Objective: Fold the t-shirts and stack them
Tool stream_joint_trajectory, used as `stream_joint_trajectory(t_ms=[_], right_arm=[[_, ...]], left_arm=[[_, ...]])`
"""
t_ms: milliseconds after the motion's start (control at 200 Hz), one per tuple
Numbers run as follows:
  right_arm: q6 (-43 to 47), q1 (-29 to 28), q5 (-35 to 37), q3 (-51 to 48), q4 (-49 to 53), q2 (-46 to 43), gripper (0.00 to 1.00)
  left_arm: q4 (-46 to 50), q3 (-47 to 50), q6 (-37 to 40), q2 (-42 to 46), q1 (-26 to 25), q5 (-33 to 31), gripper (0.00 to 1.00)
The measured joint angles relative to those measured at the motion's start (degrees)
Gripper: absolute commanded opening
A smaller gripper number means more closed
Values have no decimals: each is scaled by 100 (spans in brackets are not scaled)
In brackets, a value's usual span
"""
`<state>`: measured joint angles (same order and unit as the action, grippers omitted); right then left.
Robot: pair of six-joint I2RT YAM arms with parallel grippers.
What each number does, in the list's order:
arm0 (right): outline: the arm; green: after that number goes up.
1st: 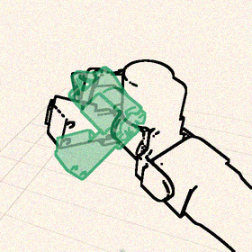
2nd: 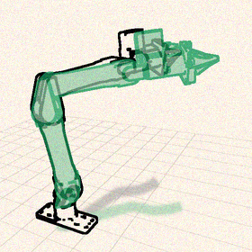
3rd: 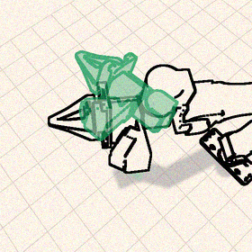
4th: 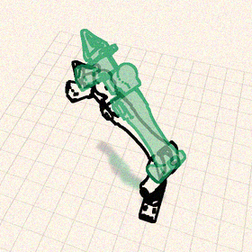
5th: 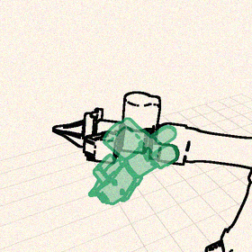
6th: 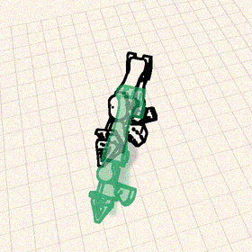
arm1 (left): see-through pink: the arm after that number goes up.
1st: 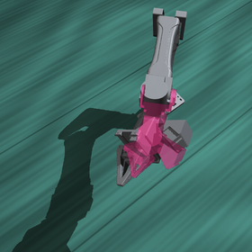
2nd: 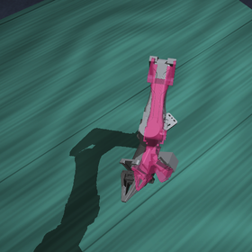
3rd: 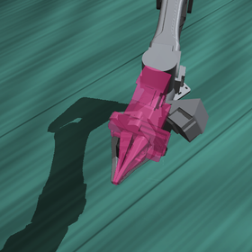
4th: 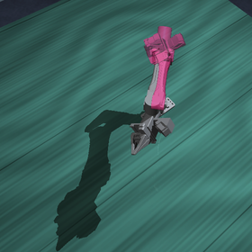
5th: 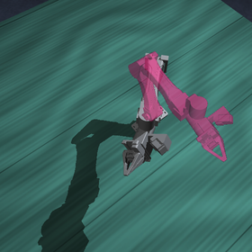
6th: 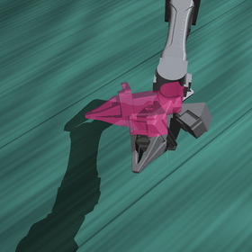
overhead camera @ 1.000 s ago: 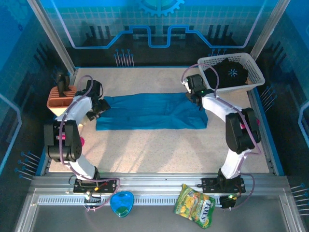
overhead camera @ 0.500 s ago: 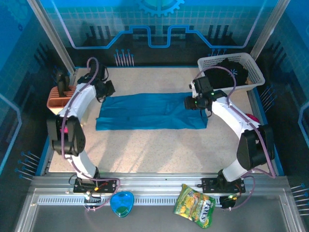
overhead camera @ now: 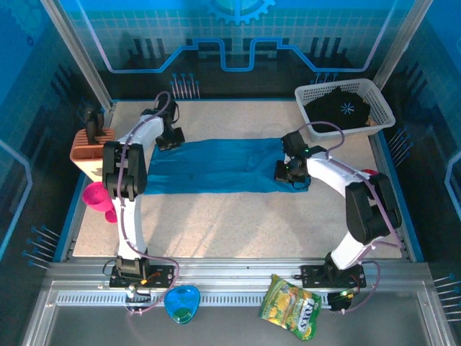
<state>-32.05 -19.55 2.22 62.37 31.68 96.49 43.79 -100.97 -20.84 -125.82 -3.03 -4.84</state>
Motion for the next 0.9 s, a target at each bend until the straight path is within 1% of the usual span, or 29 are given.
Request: stream_joint_trajectory(t_ms=[215,465,625,751,821,901], right_arm=[[-13,22,205,721,118,1095,0],[9,79,348,2424,890,2291,0],[118,96,382,3233,1331,2778,0],[317,151,396,4070,1657,3263,0],[466,199,400,4599,1779,3582,0],[649,267,398,5268,1886,3978,0]], left_arm=[[-98,509,-46,0,0,-7,0],[-382,1152,-175,367,-4,-90,0],[-535,1814,-323,798,-9,-66,0],[-621,2433,-472,1220,-52,-28,0],[-616,2837,-522,1508,-166,-26,0],[-610,3311,-627,1875,-428,-24,0]])
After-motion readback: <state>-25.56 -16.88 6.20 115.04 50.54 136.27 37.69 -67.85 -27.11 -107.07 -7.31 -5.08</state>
